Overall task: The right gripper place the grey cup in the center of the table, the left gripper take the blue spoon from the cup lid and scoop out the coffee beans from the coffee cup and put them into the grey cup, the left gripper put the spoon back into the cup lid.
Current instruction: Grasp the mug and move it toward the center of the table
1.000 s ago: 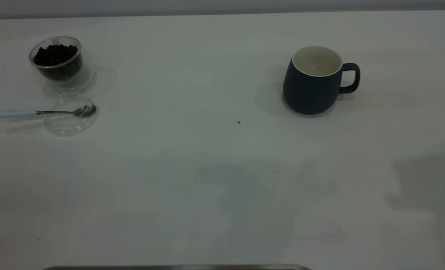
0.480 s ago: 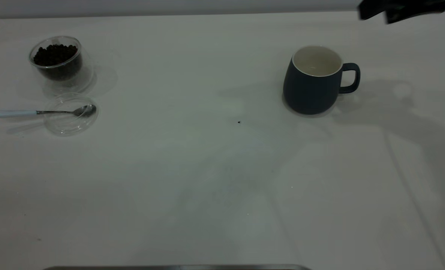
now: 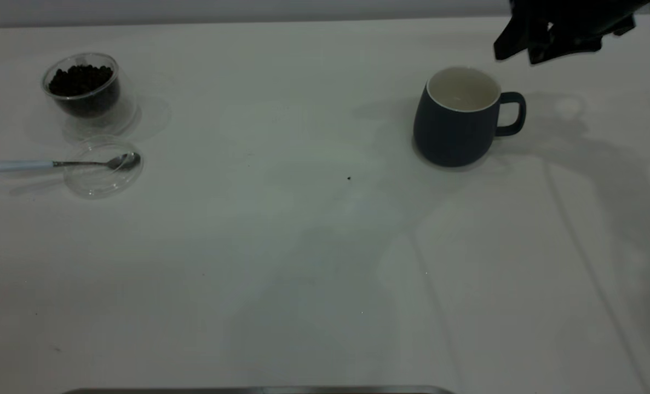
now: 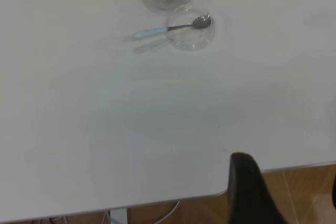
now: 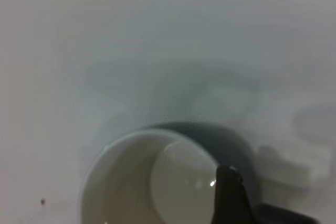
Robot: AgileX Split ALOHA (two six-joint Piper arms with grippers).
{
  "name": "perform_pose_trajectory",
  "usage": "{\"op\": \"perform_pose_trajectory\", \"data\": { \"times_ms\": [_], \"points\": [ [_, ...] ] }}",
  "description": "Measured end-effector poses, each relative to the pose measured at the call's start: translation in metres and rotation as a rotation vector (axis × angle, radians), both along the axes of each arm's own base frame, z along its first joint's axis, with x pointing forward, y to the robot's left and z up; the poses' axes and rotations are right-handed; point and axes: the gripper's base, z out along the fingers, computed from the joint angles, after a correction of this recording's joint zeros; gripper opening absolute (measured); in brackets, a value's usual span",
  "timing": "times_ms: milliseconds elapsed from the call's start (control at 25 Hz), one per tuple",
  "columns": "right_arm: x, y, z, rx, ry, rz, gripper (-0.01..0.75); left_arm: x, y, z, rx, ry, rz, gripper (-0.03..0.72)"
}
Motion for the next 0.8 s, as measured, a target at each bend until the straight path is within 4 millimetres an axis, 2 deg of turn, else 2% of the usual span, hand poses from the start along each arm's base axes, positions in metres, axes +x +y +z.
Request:
{"op": "perform_pose_trajectory", "data": {
  "times_ms": [240, 440, 560, 800],
  "points": [
    [-0.001, 0.022, -0.026, -0.049, 0.003, 0.104, 0.461, 0.0, 0.0, 0.0, -0.001, 0.0, 0.001, 0.45],
    [-0.004, 0.037, -0.041, -0.074, 0.007, 0.114, 0.461, 0.0, 0.0, 0.0, -0.001, 0.0, 0.001, 0.45],
    [-0.005, 0.049, -0.047, -0.086, 0.001, 0.126, 0.461, 0.0, 0.0, 0.0, -0.001, 0.0, 0.001, 0.45],
    [-0.007, 0.087, -0.047, -0.077, -0.029, 0.168, 0.461, 0.0, 0.0, 0.0, -0.001, 0.0, 0.001, 0.45]
  ]
}}
